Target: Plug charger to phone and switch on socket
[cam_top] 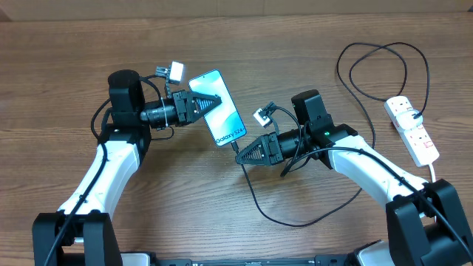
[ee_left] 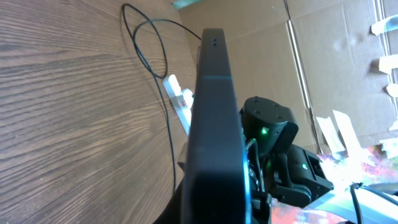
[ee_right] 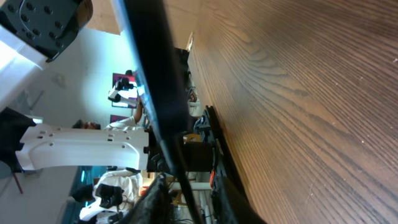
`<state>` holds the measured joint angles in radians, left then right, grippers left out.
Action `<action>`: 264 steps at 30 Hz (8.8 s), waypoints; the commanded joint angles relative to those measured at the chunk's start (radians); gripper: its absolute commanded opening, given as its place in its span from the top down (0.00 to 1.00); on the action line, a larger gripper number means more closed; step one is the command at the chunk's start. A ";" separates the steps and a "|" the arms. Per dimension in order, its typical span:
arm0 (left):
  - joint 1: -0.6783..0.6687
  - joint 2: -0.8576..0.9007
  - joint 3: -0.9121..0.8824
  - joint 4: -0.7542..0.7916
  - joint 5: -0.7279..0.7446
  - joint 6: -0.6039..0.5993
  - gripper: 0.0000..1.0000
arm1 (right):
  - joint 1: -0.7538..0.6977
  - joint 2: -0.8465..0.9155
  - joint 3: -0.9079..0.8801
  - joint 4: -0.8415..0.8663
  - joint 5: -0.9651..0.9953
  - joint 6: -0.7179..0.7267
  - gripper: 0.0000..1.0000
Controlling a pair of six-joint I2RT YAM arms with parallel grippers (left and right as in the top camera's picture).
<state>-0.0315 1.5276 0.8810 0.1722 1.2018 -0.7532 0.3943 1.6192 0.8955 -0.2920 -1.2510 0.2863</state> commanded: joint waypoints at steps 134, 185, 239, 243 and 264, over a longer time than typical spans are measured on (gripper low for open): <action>-0.119 -0.002 0.010 -0.379 0.190 0.045 0.96 | -0.311 -0.258 0.016 -0.478 0.676 -0.095 0.00; -0.118 0.262 0.014 0.839 0.356 -0.585 0.96 | 0.035 -0.282 -0.066 -0.158 0.401 0.137 0.48; -0.130 0.266 0.014 0.745 0.317 -0.447 0.96 | 0.148 -0.360 -0.117 -0.067 0.492 0.115 0.52; -0.131 0.266 0.014 0.745 0.318 -0.447 0.96 | 0.148 -0.358 -0.117 -0.048 0.492 0.135 0.66; -0.133 0.266 0.014 0.745 0.366 -0.435 0.96 | 0.148 -0.358 -0.117 -0.019 0.518 0.137 0.96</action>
<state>-0.1631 1.7977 0.8783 0.9115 1.5341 -1.1980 0.5385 1.2598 0.7887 -0.3286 -0.7513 0.4229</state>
